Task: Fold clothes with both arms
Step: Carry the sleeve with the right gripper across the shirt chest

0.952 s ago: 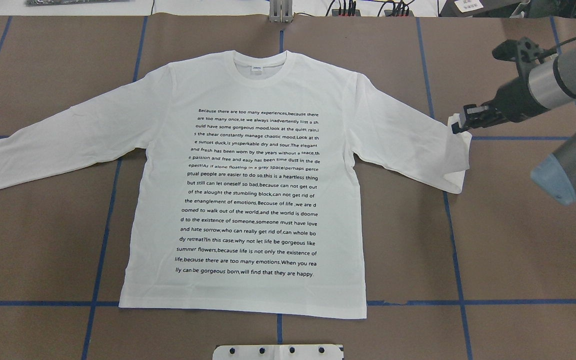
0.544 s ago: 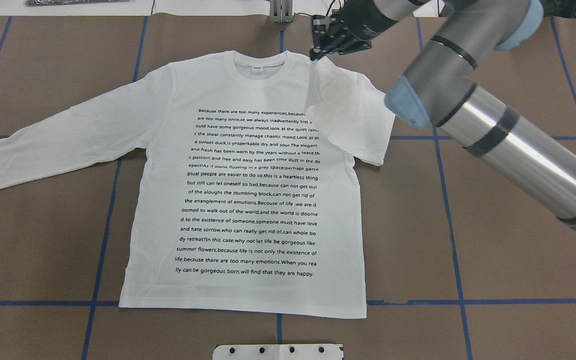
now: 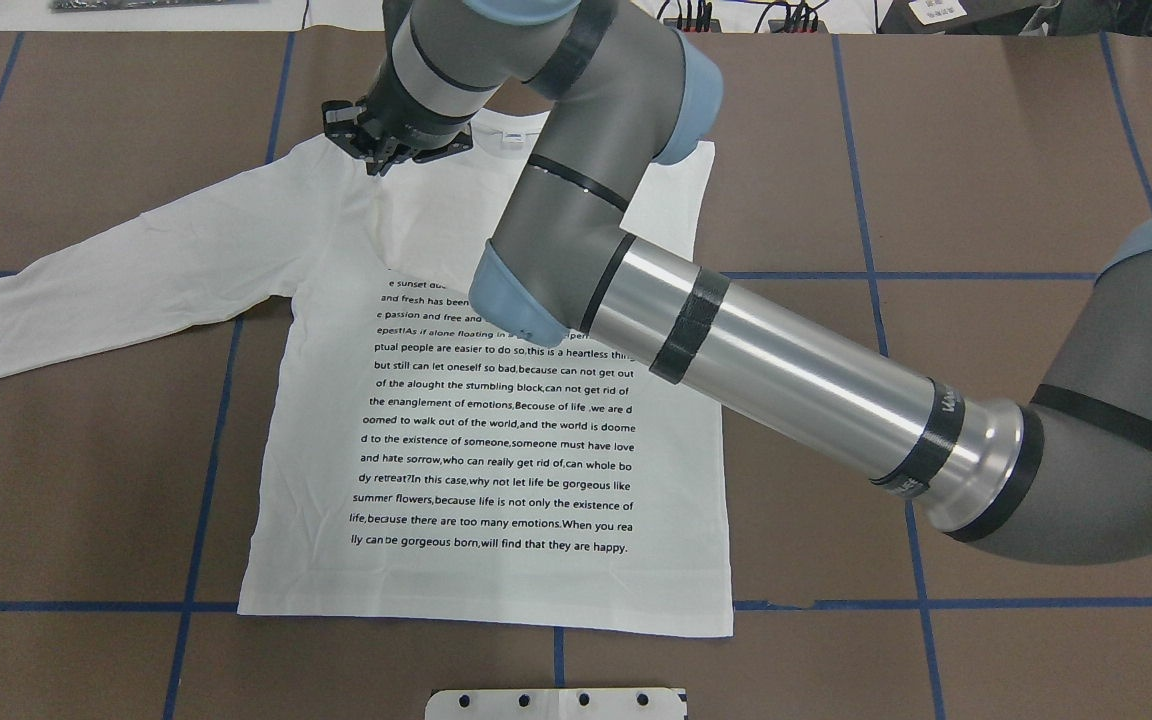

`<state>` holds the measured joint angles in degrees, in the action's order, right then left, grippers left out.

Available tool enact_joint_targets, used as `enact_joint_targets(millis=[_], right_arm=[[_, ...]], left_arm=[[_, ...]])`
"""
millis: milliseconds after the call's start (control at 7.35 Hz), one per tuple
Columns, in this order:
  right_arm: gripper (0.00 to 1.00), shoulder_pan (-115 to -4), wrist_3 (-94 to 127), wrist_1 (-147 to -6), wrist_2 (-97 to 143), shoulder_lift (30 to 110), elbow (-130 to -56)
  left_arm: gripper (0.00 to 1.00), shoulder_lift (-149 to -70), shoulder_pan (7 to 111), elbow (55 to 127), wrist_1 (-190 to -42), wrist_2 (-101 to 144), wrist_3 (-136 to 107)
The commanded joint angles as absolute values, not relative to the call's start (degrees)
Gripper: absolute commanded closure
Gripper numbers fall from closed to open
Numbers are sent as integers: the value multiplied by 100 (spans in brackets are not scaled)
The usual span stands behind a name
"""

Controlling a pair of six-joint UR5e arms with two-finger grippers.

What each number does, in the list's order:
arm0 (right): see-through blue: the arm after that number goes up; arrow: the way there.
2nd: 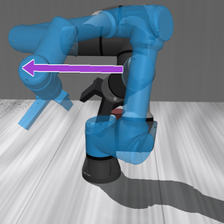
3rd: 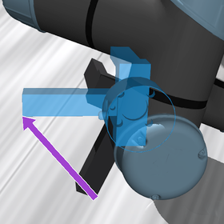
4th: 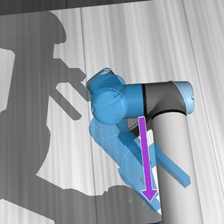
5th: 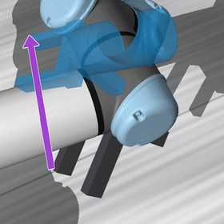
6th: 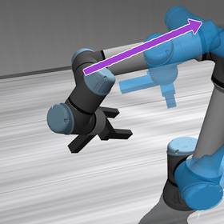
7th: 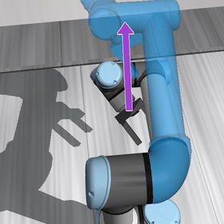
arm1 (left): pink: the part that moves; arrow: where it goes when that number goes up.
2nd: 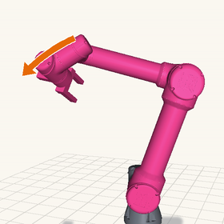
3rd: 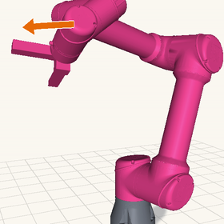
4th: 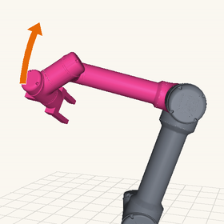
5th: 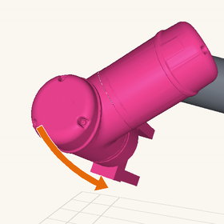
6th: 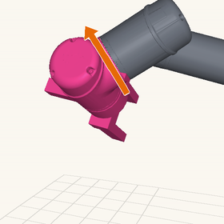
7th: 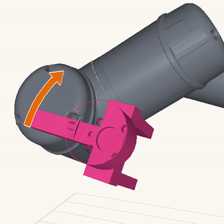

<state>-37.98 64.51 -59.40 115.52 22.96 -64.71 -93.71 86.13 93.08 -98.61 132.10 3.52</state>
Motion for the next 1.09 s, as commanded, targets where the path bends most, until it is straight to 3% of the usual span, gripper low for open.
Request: enact_joint_targets(millis=[0,272,544,680,952], right_arm=[[100,-3447,6302,-5933,11041,1970,-5603],[100,-3340,6267,-5933,10943,1330,-4540],[99,-3148,6414,-5488,10426,1090,-4316],[1,-3086,6486,-5284,10224,1090,-4315],[0,-2988,6521,-5133,9906,1072,-4315]], left_arm=[[0,-9387,8605,9203,-9870,13210,352],[0,-9387,8613,9193,-9879,13219,352],[0,-9448,8604,9193,-9870,13210,317],[0,-9474,8604,9193,-9870,13210,221],[0,-9527,8604,9176,-9879,13210,202]])
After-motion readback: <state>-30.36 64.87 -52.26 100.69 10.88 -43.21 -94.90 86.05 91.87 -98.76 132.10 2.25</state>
